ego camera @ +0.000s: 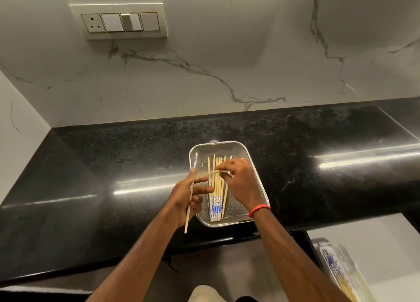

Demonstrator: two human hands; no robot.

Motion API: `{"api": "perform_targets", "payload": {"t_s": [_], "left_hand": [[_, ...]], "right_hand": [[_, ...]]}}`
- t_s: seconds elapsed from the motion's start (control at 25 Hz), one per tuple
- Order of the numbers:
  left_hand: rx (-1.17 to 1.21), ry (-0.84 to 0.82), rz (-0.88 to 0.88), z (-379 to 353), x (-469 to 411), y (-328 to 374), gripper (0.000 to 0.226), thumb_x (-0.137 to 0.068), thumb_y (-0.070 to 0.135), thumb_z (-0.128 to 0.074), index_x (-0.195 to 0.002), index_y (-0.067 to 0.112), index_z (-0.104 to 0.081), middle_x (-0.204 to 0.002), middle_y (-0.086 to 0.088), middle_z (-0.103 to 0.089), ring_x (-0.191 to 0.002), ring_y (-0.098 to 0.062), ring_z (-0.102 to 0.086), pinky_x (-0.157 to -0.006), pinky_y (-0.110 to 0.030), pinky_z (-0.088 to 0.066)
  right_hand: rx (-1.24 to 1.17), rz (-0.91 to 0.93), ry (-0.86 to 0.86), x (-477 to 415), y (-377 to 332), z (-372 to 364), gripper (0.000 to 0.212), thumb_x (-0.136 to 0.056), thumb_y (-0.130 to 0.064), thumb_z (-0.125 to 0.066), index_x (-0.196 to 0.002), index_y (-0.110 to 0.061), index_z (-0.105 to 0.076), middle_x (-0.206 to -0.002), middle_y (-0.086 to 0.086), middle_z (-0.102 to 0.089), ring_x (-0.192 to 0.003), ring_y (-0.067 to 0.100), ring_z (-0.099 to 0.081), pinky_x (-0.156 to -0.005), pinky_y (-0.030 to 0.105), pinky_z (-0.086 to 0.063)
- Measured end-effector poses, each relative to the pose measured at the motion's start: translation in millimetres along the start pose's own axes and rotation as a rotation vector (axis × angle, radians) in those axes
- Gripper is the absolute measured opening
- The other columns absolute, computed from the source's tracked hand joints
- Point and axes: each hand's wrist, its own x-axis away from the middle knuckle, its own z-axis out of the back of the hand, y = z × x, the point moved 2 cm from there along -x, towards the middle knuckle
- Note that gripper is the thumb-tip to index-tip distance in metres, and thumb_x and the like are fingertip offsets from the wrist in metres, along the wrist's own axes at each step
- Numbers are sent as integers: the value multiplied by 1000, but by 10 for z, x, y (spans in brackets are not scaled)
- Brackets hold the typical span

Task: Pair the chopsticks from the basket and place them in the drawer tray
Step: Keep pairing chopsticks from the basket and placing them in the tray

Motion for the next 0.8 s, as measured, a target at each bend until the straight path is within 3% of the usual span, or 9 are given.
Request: {"api": "perform_targets", "payload": {"t_s": [0.16,0.24,0.36,0.48,0.56,0.64,0.8], "left_hand": [[-50,-63,-48,-125,16,-26,41,-94,46,-61,-106,8,-68,-69,-10,-70,-35,-5,-43,-31,-13,-32],[-108,-43,-117,-127,32,-19,34,-91,37,-66,-106,7,-67,-60,-4,-63,-34,-5,-42,-31,-15,-33],[-166,7,-162,-92,32,9,21,-97,27,-63,-101,7,-68,-56,-1,-58,-37,-9,-41,-34,-18,-34],[-139,57,-153,-76,34,10,15,-97,21,-54,-97,9,-63,-55,1,-52,-42,-10,-42,-37,-20,-33],[-108,73,-142,-60,35,-14,16,-98,20,-46,-99,10,-59,-54,2,-48,-44,-10,-41,-38,-21,-32],[-83,72,-136,-51,38,-33,18,-99,22,-42,-98,11,-57,-53,2,-44,-43,-10,-39,-38,-20,-31],[-152,87,-178,-89,73,-16,34,-105,42,-42,-89,15,-53,-51,5,-40,-42,-8,-36,-37,-20,-28]], "right_hand": [[71,257,-10,15,-176,-88,18,-86,-6,-70,-95,-17,-80,-123,5,-64,-120,24,-50,-84,30,-53],[-3,255,25,46,-134,-140,26,-88,-5,-68,-107,-21,-77,-124,3,-63,-118,22,-51,-86,31,-53],[-121,-73,91,27,113,-176,38,-91,-17,-66,-127,-26,-62,-116,-1,-64,-104,14,-57,-87,31,-55],[111,-411,-173,31,420,-286,36,-91,-31,-68,-125,-21,-60,-107,5,-70,-83,11,-61,-82,29,-56],[141,-461,-245,72,539,-396,35,-90,-26,-70,-122,-17,-60,-103,5,-71,-82,14,-64,-80,28,-57],[84,-481,-247,92,586,-488,40,-87,-19,-73,-124,-17,-57,-110,7,-68,-94,21,-68,-87,36,-59],[47,-523,-224,28,618,-520,55,-83,-11,-75,-131,-21,-49,-109,7,-68,-90,21,-69,-85,40,-60]]}}
